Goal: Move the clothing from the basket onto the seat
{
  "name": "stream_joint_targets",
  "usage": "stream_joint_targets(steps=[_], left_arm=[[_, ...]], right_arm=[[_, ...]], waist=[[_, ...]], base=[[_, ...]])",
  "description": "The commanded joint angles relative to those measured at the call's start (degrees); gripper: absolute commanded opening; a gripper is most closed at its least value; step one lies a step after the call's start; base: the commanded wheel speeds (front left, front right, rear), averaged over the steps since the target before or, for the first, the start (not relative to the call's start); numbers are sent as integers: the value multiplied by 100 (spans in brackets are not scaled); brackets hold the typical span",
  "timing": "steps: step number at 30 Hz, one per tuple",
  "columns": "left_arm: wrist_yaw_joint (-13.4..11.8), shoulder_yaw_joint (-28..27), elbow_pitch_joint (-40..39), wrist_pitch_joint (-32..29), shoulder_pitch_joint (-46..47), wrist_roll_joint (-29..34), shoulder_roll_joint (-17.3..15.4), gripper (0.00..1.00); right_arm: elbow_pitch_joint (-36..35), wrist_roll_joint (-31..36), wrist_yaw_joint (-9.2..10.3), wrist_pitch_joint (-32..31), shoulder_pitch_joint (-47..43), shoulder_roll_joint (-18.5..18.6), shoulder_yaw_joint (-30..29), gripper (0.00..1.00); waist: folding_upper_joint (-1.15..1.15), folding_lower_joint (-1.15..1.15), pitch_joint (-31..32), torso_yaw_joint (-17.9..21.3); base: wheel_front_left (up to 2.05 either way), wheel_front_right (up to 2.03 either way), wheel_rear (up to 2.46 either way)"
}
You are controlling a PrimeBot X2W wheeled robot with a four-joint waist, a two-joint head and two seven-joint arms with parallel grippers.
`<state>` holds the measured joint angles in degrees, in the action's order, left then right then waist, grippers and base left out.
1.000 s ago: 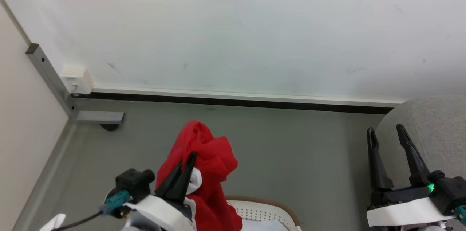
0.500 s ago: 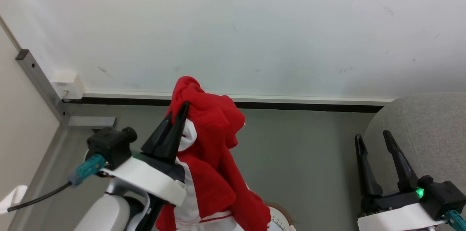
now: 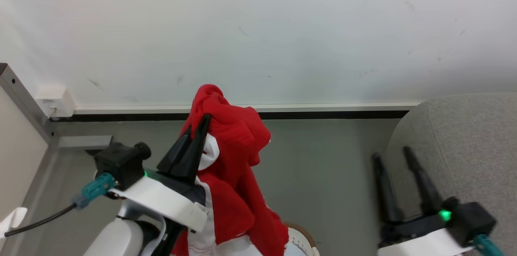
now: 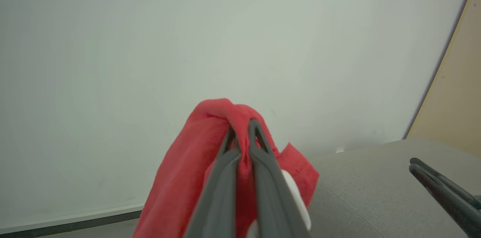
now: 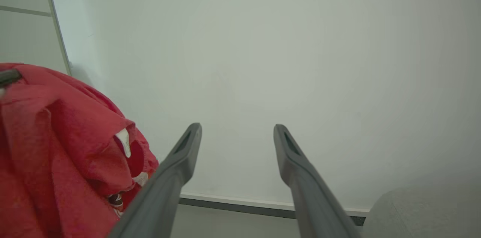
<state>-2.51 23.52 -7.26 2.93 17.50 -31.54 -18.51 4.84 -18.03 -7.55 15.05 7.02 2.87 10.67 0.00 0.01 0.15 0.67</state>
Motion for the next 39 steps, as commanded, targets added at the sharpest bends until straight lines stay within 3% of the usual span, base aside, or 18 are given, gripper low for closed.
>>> stream_joint_targets(steps=[1,10,15,28,39], left_arm=[[8,-1,-9,-7,9,-40,-2,0],[114,169,179,16,56,-65,61,0],[197,374,265,-18,103,-38,178,0],[499,1195,423,-221,129,7,627,0],[706,1755,448,-406,41,-59,815,0]], right_arm=[[-14,-28,12,19,38,3,110,100],[627,-177,12,10,557,15,2142,100],[1084,-507,12,10,928,29,2816,100],[1842,-895,12,10,1440,6,3174,100],[2204,-771,12,11,1726,5,3411,100]], waist=[[0,-1,-1,4],[0,-1,21,-162],[0,-1,92,-418],[0,-1,366,-1183],[0,-1,472,-1501]], base=[[0,0,0],[0,0,0],[0,0,0],[0,0,0],[0,0,0]])
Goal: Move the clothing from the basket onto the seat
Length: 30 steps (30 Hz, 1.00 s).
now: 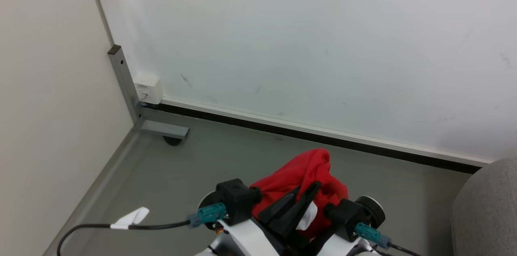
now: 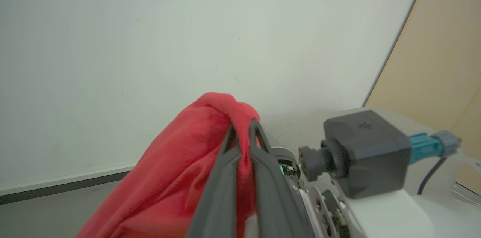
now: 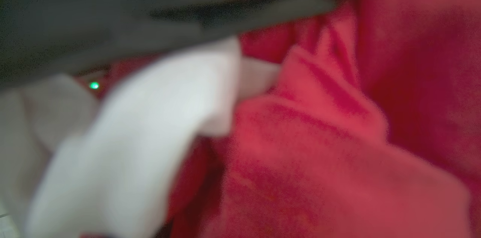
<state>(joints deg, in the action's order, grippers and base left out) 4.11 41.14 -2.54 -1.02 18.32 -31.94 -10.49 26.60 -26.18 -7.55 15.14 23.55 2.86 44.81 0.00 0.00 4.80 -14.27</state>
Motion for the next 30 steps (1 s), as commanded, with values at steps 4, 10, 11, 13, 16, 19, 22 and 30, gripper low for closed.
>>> stream_joint_targets(steps=[4,10,11,13,16,19,22,30], left_arm=[[43,51,-1,-18,-67,-57,26,0],[-47,-90,81,59,-100,-138,-37,0],[-68,-136,98,83,-102,-155,-54,0],[-118,-231,134,122,-99,-192,-96,0],[-162,-347,163,168,-110,-243,-162,0],[-189,-417,200,206,-144,-276,-230,0],[-200,-433,227,221,-184,-291,-252,0],[-254,-398,335,211,-211,-324,-203,100]], right_arm=[[99,71,12,1,136,6,-41,100],[72,94,12,1,115,7,33,0],[99,84,12,2,100,7,40,0],[129,82,12,2,75,7,41,0],[111,86,12,2,-16,8,-8,0],[64,112,12,2,-114,9,-85,0],[30,140,12,1,-211,8,-175,0],[-55,276,12,2,-406,6,-473,0]], waist=[[0,0,22,-19],[0,0,-11,80],[0,0,-30,110],[0,0,-68,170],[0,0,-116,267],[0,0,-156,361],[0,0,-183,431],[0,0,-187,510]], base=[[0,0,0],[0,0,0],[0,0,0],[0,0,0],[0,0,0],[0,0,0],[0,0,0],[0,0,0]])
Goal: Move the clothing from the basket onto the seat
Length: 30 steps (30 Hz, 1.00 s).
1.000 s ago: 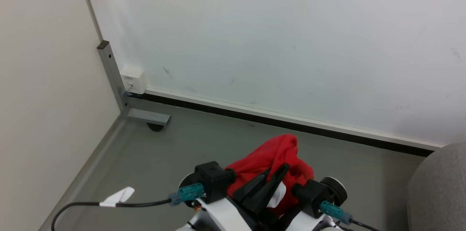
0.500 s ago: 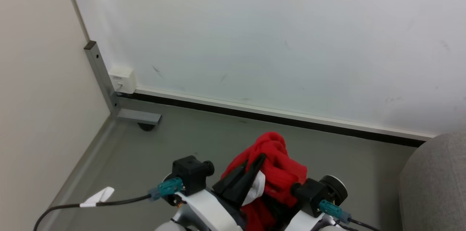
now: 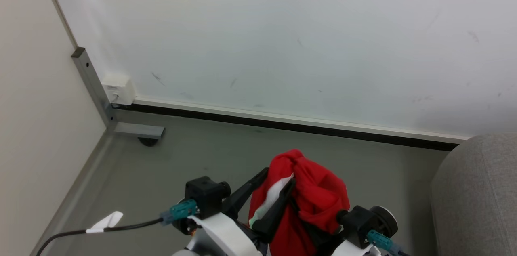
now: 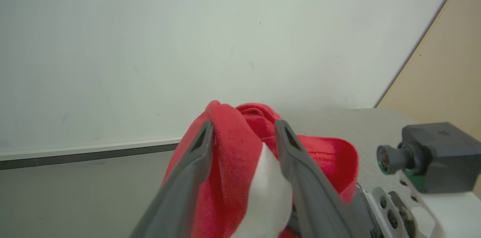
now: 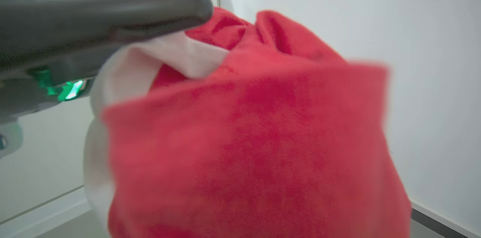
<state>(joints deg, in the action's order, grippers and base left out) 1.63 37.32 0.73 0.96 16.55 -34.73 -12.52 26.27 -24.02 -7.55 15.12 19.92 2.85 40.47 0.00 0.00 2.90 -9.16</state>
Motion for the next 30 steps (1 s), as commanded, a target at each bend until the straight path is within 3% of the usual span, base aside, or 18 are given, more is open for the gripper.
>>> stream_joint_targets(steps=[1,16,30], left_arm=[[-15,-15,10,18,-40,-47,-2,100],[-54,-99,-265,245,-162,-20,-163,100],[86,1,-411,631,-68,173,-201,100]], right_arm=[[-38,77,12,5,-65,7,-110,0],[-456,332,12,5,-434,198,-900,0],[-1147,765,12,-137,-160,475,-1678,0]], waist=[[0,0,10,-2],[0,0,4,142],[0,0,-179,1409]], base=[[0,0,0],[0,0,0],[0,0,0]])
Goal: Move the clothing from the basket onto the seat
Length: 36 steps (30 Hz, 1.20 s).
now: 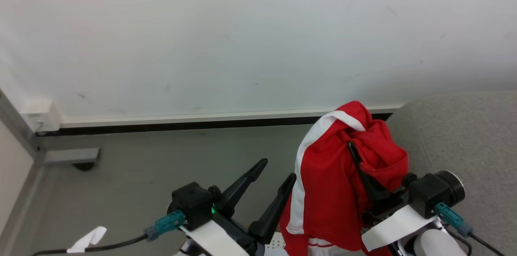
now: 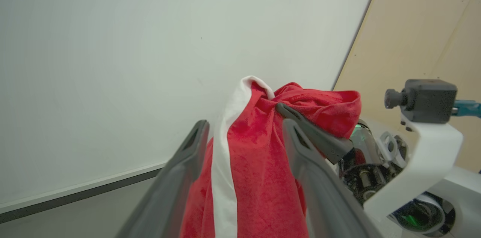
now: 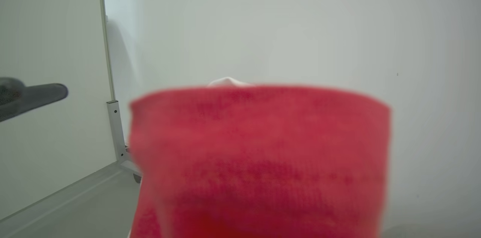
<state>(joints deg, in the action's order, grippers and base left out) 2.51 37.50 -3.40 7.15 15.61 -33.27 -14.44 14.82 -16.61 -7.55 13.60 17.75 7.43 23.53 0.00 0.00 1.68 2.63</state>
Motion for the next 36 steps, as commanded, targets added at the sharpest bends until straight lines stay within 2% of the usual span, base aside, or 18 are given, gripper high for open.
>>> stream_joint_targets(steps=[1,11,17,26,31,36], left_arm=[[21,7,4,32,38,38,6,100],[112,275,101,157,79,250,19,100],[193,480,175,146,165,304,77,100],[235,711,236,121,189,360,105,100],[241,734,196,95,323,433,89,100],[246,760,124,41,476,499,62,100]], right_arm=[[-74,55,12,-10,69,45,-63,0],[-721,215,12,-278,-137,93,-556,0],[-1018,246,12,-390,-285,87,-830,0],[-1220,335,12,-432,-329,-20,-972,0],[-1310,421,12,-470,-155,-34,-1045,0],[-1430,461,12,-538,319,142,-1148,0]], waist=[[0,0,-70,329],[0,0,-214,1367],[0,0,-334,1748],[0,0,-471,2025],[0,0,-655,1996],[0,0,-973,1892]], base=[[0,0,0],[0,0,0],[0,0,0],[0,0,0],[0,0,0],[0,0,0]])
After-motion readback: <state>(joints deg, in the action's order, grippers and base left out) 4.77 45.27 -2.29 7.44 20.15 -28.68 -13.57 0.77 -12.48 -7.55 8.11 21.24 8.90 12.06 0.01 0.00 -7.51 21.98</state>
